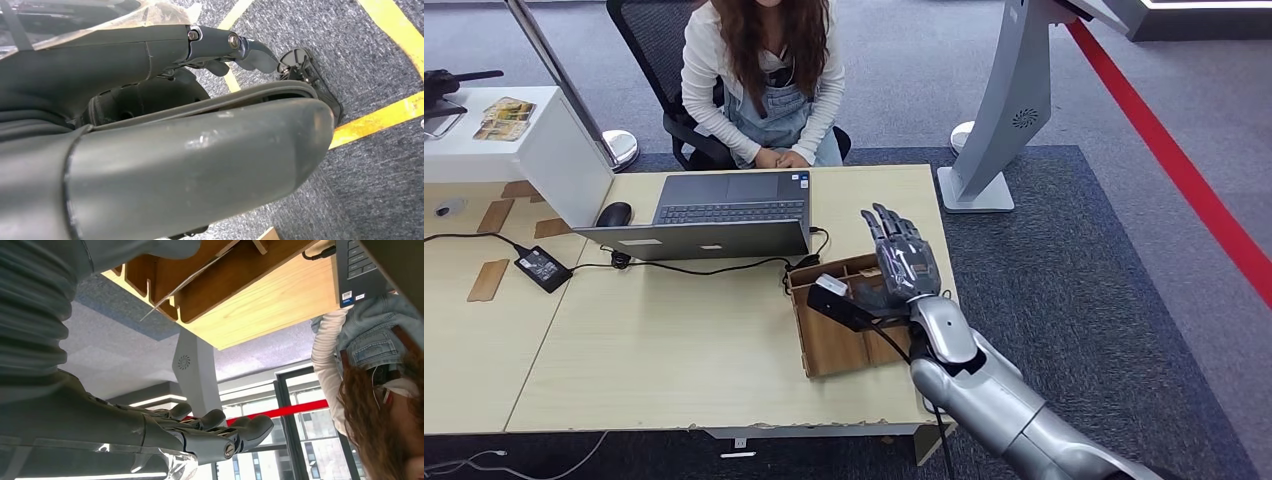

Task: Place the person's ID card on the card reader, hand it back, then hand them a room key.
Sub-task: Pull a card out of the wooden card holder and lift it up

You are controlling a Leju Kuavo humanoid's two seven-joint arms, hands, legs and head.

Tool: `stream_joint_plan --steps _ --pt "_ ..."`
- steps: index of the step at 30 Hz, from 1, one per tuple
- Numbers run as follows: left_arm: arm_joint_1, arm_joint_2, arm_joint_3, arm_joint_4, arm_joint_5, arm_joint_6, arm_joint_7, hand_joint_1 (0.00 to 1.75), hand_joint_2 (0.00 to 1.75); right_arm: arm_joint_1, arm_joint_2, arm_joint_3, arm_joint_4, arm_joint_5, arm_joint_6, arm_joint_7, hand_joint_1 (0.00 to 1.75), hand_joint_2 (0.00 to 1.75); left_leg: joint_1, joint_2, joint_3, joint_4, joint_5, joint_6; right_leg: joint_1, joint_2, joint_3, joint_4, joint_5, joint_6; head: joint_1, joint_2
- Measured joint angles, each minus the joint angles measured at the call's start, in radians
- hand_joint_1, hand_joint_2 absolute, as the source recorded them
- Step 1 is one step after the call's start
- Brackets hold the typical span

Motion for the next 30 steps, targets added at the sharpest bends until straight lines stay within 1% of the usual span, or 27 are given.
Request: stream_joint_plan --steps 2,5,9,10,18,20,21,25,27,30 --pt "0.000 0.000 -0.001 0.000 0.000 0.000 0.000 0.00 0.00 -0.002 0.001 0.000 0.004 0.001 0.001 0.000 0.11 1.75 0.000 0.000 0.000 0.000 0.000 0.000 0.000 0.000 0.000 0.000 0.000 0.000 0.000 0.000" --pt "0.000 0.000 -0.002 0.000 0.000 -0.001 0.000 0.00 0.00 -0.003 0.002 0.000 0.008 0.001 0.002 0.000 0.18 1.75 0.000 0.000 0.000 0.000 0.000 0.000 0.000 0.000 0.000 0.000 0.000 0.000 0.000 0.000" --pt "0.000 0.000 -0.002 0.000 0.000 -0.004 0.000 0.00 0.00 -0.003 0.002 0.000 0.012 0.001 0.002 0.000 0.44 1.75 0.000 0.000 0.000 0.000 0.000 0.000 0.000 0.000 0.000 0.000 0.000 0.000 0.000 0.000" --pt "0.000 0.000 -0.002 0.000 0.000 -0.004 0.000 0.00 0.00 -0.003 0.002 0.000 0.013 0.001 0.002 0.000 0.48 1.75 0.000 0.000 0.000 0.000 0.000 0.000 0.000 0.000 0.000 0.000 0.000 0.000 0.000 0.000" --pt "0.000 0.000 -0.002 0.000 0.000 -0.007 0.001 0.00 0.00 -0.004 0.003 0.000 0.020 0.002 0.003 0.000 0.65 1.75 0.000 0.000 0.000 0.000 0.000 0.000 0.000 0.000 0.000 0.000 0.000 0.000 0.000 0.000" --pt "0.000 0.000 -0.003 0.000 0.000 -0.009 0.003 0.00 0.00 -0.004 0.004 0.001 0.021 0.003 0.003 0.000 0.61 1.75 0.000 0.000 0.000 0.000 0.000 0.000 0.000 0.000 0.000 0.000 0.000 0.000 0.000 0.000" --pt "0.000 0.001 -0.003 0.000 0.000 -0.010 0.005 0.00 0.00 -0.004 0.004 0.001 0.021 0.004 0.003 0.000 0.56 1.75 0.000 0.000 0.000 0.000 0.000 0.000 0.000 0.000 0.000 0.000 0.000 0.000 0.000 0.000" --pt "0.000 0.002 -0.003 0.000 0.000 -0.015 0.012 0.00 0.00 -0.004 0.005 0.003 0.024 0.007 0.002 0.000 0.28 1.75 0.000 0.000 0.000 0.000 0.000 0.000 0.000 0.000 0.000 0.000 0.000 0.000 0.000 0.000" --pt "0.000 0.003 -0.003 0.000 -0.001 -0.017 0.015 0.00 0.00 -0.004 0.006 0.005 0.027 0.010 0.001 0.000 0.23 1.75 0.000 0.000 0.000 0.000 0.000 0.000 0.000 0.000 0.000 0.000 0.000 0.000 0.000 0.000" --pt "0.000 0.004 -0.003 0.000 -0.001 -0.017 0.020 0.00 0.00 -0.004 0.008 0.005 0.032 0.011 0.001 0.000 0.22 1.75 0.000 0.000 0.000 0.000 0.000 0.000 0.000 0.000 0.000 0.000 0.000 0.000 0.000 0.000"
